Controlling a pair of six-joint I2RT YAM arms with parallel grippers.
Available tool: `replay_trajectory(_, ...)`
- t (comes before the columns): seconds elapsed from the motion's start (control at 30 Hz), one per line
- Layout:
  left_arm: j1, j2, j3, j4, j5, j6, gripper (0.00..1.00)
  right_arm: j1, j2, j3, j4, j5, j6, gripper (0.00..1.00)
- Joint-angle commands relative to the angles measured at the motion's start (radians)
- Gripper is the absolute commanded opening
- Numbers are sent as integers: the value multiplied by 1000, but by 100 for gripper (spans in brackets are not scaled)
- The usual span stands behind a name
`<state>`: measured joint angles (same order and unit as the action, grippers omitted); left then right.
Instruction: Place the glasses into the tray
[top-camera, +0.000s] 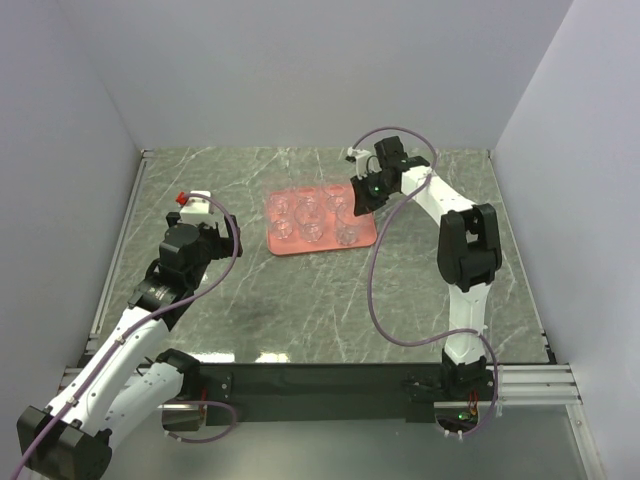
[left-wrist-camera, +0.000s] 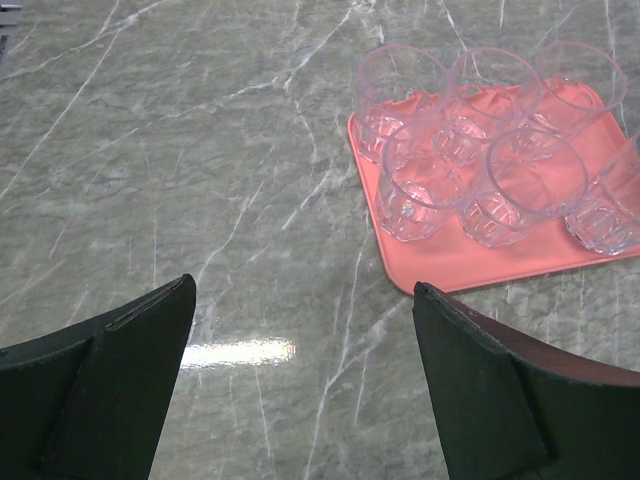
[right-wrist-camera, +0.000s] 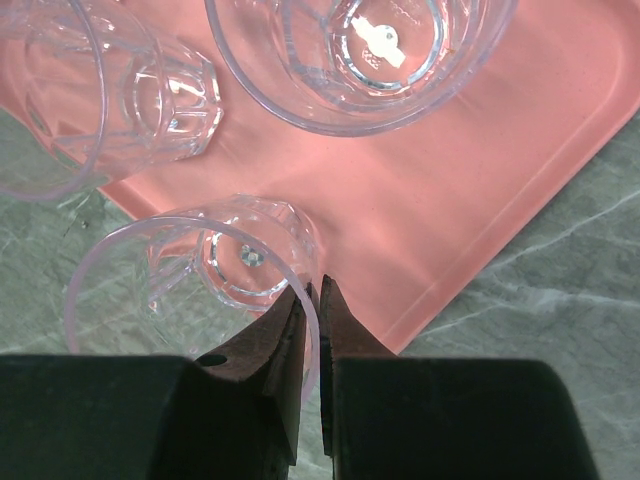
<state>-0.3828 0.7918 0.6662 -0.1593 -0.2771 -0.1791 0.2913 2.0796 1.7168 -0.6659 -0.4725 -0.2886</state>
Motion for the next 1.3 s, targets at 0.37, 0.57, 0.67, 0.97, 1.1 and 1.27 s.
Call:
replay_trajectory(0.37,4,-2,3,44,13,0,96,26,17,63,6,9,8,6)
replay_trajectory(0.57,4,-3,3,43,13,0,96,37,25,70,5,20,11,12)
replay_trajectory(0.67,4,-3,3,44,13,0,96,42,28,72,5,25,11,16)
replay_trajectory(0.97,4,-6,3,43,12,0,96,45,-21,38,22,44,6,45)
replay_trajectory(1.1,4,-8,4,41,15,0,96,43,-101,-3,38,69,-4,49)
replay_trajectory(1.27,4,-17,4,41,18,-2,96,31,-193,-46,42,80,-40,49)
